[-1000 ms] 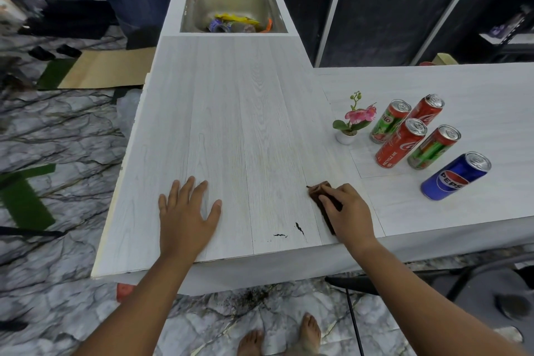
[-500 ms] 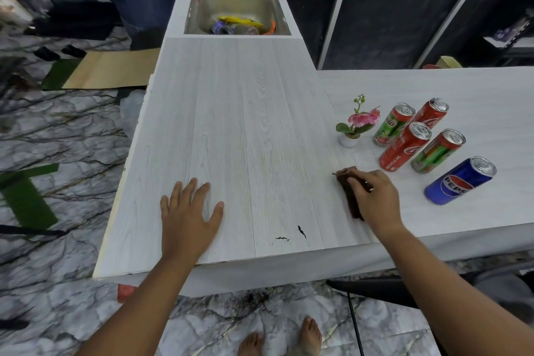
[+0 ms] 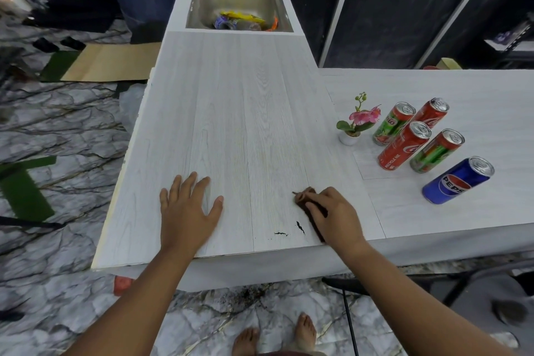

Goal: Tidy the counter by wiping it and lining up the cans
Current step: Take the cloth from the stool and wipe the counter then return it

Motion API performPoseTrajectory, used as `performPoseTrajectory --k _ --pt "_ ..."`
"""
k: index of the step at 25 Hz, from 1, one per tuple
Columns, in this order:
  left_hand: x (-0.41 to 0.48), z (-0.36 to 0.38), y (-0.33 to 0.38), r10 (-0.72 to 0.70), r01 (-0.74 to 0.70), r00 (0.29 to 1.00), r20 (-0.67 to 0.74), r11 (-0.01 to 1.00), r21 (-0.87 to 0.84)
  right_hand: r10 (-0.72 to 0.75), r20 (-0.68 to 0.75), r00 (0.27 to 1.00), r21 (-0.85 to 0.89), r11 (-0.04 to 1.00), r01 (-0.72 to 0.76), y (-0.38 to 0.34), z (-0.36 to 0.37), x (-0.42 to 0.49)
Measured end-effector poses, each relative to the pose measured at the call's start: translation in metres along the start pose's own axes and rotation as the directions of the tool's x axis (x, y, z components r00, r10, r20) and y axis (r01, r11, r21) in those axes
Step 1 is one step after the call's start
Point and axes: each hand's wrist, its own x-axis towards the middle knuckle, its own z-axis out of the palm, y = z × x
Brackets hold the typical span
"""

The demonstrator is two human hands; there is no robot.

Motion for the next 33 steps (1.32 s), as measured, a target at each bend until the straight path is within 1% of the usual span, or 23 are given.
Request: performPoseTrajectory --k 1,3,4,6,8,10,12,13,16,19,21,23,25,27,30,32,33 --pt "-0.001 -0.001 0.0 -0.001 0.001 1.0 0.003 1.0 -0.002 -0.014 0.04 0.999 0.025 1.0 0.013 -0.005 0.003 -0.004" --pt "-0.002 -0.002 0.0 0.001 0.0 1.0 0.012 1.0 -0.006 0.012 0.091 0.996 0.108 0.994 -0.022 -0.009 0.002 -0.006" --pt "-0.002 -0.003 0.0 0.002 -0.002 1.0 0.015 1.0 -0.01 0.038 0.078 0.996 0.143 0.988 -0.049 -0.007 -0.002 -0.006" --pt "-0.003 -0.004 0.0 -0.001 0.001 1.0 0.025 1.0 -0.015 0.114 -0.014 0.993 0.168 0.98 -0.11 0.004 -0.016 -0.001" --pt "-0.003 -0.004 0.0 -0.004 0.005 0.999 0.037 1.0 -0.013 0.191 -0.097 0.977 0.12 0.976 -0.179 0.027 -0.036 0.003" --pt "-0.002 -0.004 -0.001 0.001 -0.001 0.999 0.038 1.0 -0.011 0.249 -0.146 0.957 0.022 0.968 -0.248 0.053 -0.054 0.0" --pt "-0.002 -0.003 -0.002 0.006 -0.006 0.999 0.038 1.0 -0.007 0.304 -0.16 0.939 -0.06 0.947 -0.317 0.07 -0.061 -0.009" --pt "-0.002 -0.002 -0.002 0.008 -0.008 0.999 0.04 1.0 -0.003 0.321 -0.157 0.934 -0.074 0.939 -0.336 0.072 -0.06 -0.014" --pt "-0.002 -0.001 -0.003 0.011 -0.011 0.999 0.037 1.0 0.003 0.294 -0.142 0.945 -0.053 0.951 -0.304 0.057 -0.046 -0.024" --pt "-0.002 -0.001 -0.003 0.012 -0.012 0.999 0.041 1.0 0.001 0.196 -0.105 0.975 -0.033 0.979 -0.2 0.024 -0.025 -0.03" --pt "-0.001 -0.003 -0.002 0.004 -0.004 0.997 0.076 1.0 -0.001 0.128 -0.066 0.99 0.002 0.992 -0.128 0.002 -0.009 -0.035" --pt "0.002 -0.006 -0.007 0.015 -0.016 0.989 0.15 1.0 0.009 0.086 0.002 0.996 0.069 0.994 -0.086 -0.013 0.004 -0.04" --pt "-0.002 -0.011 -0.018 0.06 -0.07 0.977 0.204 0.997 0.043 0.077 0.045 0.996 0.153 0.985 -0.083 -0.019 0.008 -0.039" --pt "-0.014 -0.015 -0.03 0.095 -0.108 0.978 0.185 0.992 0.065 0.096 0.005 0.995 0.185 0.978 -0.095 -0.016 0.004 -0.031" --pt "-0.033 -0.014 -0.035 0.103 -0.111 0.99 0.1 0.99 0.084 0.163 -0.049 0.985 0.102 0.982 -0.158 -0.007 -0.003 -0.019" --pt "-0.034 -0.014 -0.033 0.09 -0.096 0.993 0.072 0.992 0.086 0.184 -0.034 0.982 0.047 0.982 -0.182 -0.008 -0.001 -0.017" --pt "-0.033 -0.014 -0.032 0.085 -0.091 0.994 0.062 0.992 0.086 0.166 -0.023 0.986 0.039 0.986 -0.165 -0.011 0.002 -0.018"
